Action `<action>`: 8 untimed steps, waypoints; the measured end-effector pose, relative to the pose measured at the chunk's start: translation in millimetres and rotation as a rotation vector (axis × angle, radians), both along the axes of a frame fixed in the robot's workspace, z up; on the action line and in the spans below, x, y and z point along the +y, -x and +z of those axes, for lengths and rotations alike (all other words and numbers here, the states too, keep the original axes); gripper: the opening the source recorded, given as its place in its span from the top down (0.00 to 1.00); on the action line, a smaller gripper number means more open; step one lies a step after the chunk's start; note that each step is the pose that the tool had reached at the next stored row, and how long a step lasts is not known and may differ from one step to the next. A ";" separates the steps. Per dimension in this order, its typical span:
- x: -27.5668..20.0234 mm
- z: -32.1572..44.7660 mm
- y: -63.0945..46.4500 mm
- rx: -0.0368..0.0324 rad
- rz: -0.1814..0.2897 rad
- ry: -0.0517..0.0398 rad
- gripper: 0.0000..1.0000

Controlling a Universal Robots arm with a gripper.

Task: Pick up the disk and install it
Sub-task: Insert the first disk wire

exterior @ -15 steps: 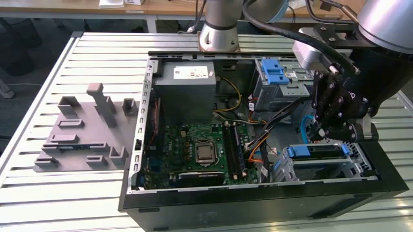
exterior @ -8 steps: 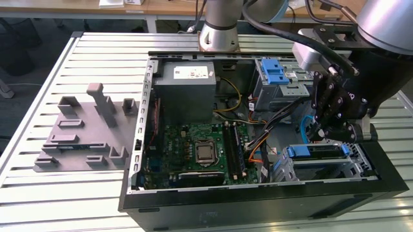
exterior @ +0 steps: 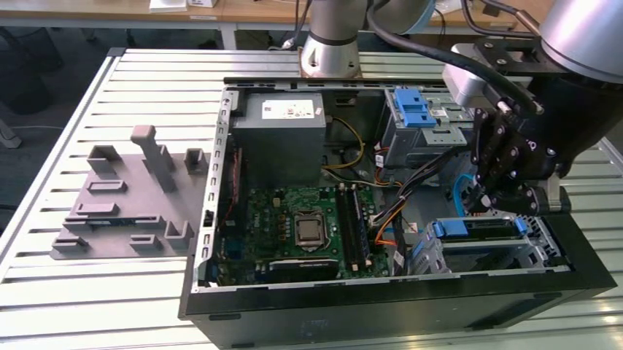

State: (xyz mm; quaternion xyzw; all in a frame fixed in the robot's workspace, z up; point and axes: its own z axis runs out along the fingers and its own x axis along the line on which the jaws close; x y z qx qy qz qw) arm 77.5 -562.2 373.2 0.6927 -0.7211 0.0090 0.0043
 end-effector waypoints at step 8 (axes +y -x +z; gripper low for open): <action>2.1 0.0 -7.9 0.0000 0.000 0.0000 0.89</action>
